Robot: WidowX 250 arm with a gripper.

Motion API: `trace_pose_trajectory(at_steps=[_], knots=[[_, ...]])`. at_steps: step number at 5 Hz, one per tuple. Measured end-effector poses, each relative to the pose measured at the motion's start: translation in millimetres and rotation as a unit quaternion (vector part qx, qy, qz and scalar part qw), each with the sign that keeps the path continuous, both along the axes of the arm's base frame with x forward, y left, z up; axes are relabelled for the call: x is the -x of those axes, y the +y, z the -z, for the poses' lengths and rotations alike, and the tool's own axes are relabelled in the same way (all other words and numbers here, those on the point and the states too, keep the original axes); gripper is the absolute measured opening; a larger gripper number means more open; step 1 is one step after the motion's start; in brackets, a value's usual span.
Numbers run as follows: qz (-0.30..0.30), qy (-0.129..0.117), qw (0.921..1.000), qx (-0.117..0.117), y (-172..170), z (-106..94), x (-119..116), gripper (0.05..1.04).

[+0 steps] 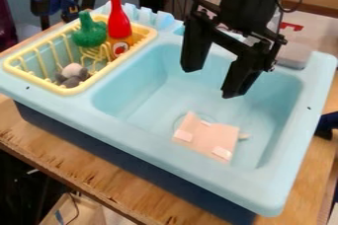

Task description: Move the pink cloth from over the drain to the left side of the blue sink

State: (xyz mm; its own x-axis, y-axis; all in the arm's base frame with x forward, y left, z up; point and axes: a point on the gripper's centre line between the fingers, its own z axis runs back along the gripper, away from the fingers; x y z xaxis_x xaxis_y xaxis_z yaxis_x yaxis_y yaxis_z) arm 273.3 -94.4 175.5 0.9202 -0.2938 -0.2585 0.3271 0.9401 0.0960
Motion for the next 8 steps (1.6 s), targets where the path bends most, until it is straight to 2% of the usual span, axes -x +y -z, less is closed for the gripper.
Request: trace_pose_trajectory(at_steps=[1, 2, 3, 4, 5, 6, 8], knots=[[-0.001, 0.014, 0.9999, -0.005, 0.3, 9.3, 0.2, 0.999], [-0.001, 0.007, 1.0000, 0.004, -1.6, 23.7, -1.7, 0.999], [0.010, 0.003, 0.9995, 0.030, -7.1, 34.9, -1.6, 0.999], [0.001, 0.003, 0.9990, 0.045, -4.8, 45.4, -1.4, 0.999], [-0.003, 0.014, 0.9989, 0.045, -6.2, 56.7, -2.5, 0.999], [-0.009, 0.037, 0.9984, 0.043, -7.6, 71.3, 0.1, 0.999], [-0.018, 0.061, 0.9971, 0.042, -2.9, 88.5, 5.3, 0.999]])
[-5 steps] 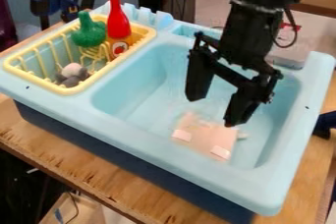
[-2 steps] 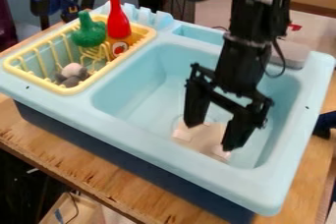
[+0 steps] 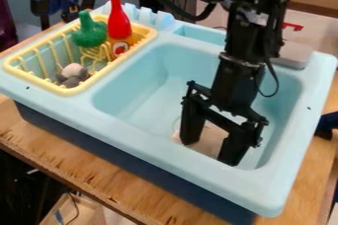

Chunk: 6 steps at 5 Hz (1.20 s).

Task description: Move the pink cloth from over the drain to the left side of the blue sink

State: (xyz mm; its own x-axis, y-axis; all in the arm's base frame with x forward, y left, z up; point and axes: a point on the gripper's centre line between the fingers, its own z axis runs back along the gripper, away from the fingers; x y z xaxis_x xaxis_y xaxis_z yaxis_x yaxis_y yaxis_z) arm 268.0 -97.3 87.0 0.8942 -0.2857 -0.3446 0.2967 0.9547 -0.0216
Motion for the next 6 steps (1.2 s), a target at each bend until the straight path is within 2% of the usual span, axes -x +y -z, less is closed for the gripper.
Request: trace_pose_trajectory(at_steps=[2, 3, 4, 5, 6], knots=[[-0.039, 0.009, 0.9992, -0.007, 30.4, 7.5, -5.2, 0.999], [-0.057, 0.024, 0.9973, -0.039, 44.9, 8.1, -10.7, 0.999], [-0.086, 0.029, 0.9915, -0.094, 67.0, 0.9, -16.1, 0.999], [-0.106, 0.021, 0.9842, -0.140, 80.3, -15.4, -23.0, 0.999], [-0.108, 0.015, 0.9803, -0.165, 86.6, -21.3, -23.6, 0.999]])
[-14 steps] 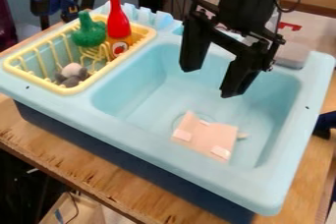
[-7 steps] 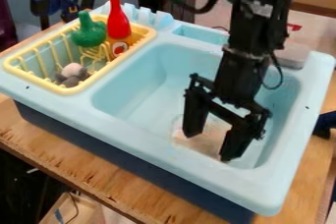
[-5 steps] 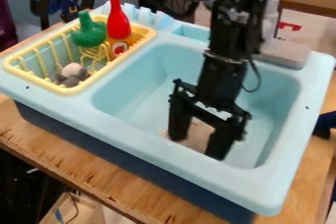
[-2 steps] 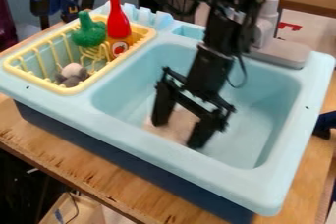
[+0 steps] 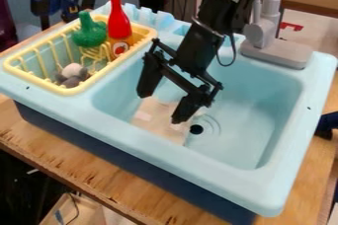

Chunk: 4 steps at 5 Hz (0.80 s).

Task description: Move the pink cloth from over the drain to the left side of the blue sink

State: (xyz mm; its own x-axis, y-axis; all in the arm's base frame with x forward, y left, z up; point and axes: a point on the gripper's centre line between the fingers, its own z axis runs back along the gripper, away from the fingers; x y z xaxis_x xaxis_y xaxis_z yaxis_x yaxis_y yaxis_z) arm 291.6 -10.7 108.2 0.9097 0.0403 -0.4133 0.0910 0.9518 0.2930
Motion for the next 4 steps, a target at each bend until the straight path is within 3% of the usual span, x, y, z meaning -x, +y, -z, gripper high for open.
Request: trace_pose_trajectory(at_steps=[1, 2, 3, 4], knots=[[0.019, -0.028, 0.9991, 0.025, -4.0, -7.0, -4.6, 0.999], [0.039, -0.072, 0.9952, 0.055, -12.6, -24.8, -7.2, 0.999], [0.069, -0.135, 0.9805, 0.124, -31.3, -50.1, -0.6, 0.999], [0.068, -0.164, 0.9735, 0.144, -34.3, -71.8, 12.0, 0.999]])
